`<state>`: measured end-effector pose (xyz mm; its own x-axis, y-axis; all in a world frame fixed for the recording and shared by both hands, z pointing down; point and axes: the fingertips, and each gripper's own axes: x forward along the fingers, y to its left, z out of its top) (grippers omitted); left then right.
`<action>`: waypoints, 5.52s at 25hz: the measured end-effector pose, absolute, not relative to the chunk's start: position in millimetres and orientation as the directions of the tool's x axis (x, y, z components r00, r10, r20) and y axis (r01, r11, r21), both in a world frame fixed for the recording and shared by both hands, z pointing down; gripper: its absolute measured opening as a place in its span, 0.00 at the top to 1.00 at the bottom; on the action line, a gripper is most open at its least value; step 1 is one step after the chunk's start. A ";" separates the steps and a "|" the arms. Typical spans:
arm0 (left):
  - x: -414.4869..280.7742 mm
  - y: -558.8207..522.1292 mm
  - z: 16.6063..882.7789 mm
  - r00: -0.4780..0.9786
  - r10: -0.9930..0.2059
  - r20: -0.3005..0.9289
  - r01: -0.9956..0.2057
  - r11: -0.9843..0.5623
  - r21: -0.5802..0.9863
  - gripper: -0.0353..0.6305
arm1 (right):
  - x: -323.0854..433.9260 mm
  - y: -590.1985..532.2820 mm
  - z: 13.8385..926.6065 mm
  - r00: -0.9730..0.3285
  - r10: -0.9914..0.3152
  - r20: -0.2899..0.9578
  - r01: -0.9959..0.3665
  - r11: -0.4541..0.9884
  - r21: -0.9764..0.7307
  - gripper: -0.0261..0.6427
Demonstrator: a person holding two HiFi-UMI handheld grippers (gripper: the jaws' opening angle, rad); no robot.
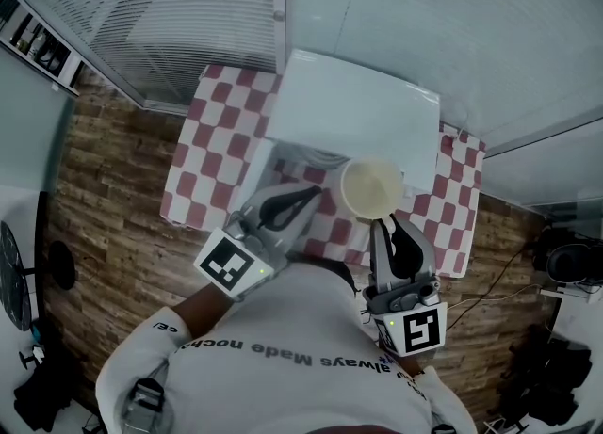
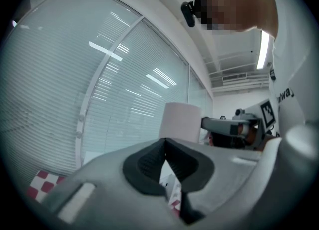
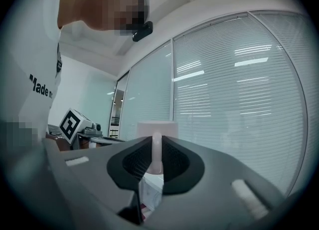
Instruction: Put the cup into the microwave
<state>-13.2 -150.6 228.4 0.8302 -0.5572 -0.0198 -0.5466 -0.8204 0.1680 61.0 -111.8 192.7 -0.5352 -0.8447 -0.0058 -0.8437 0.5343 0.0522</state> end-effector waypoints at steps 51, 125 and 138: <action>35.3 -147.8 346.9 0.782 -0.615 0.103 -0.619 -0.748 0.239 0.94 | 109.5 -114.4 323.5 -0.608 -0.784 0.125 -0.794 0.604 -0.070 0.90; 7.4 -287.9 595.8 0.636 -0.729 0.254 -0.771 -0.593 0.232 0.94 | 76.2 -261.6 585.4 -0.422 -0.867 0.265 -0.902 0.430 -0.033 0.90; 13.0 -315.2 601.0 0.618 -0.744 0.255 -0.786 -0.577 0.221 0.94 | 79.9 -290.1 596.7 -0.441 -0.856 0.269 -0.893 0.449 -0.035 0.90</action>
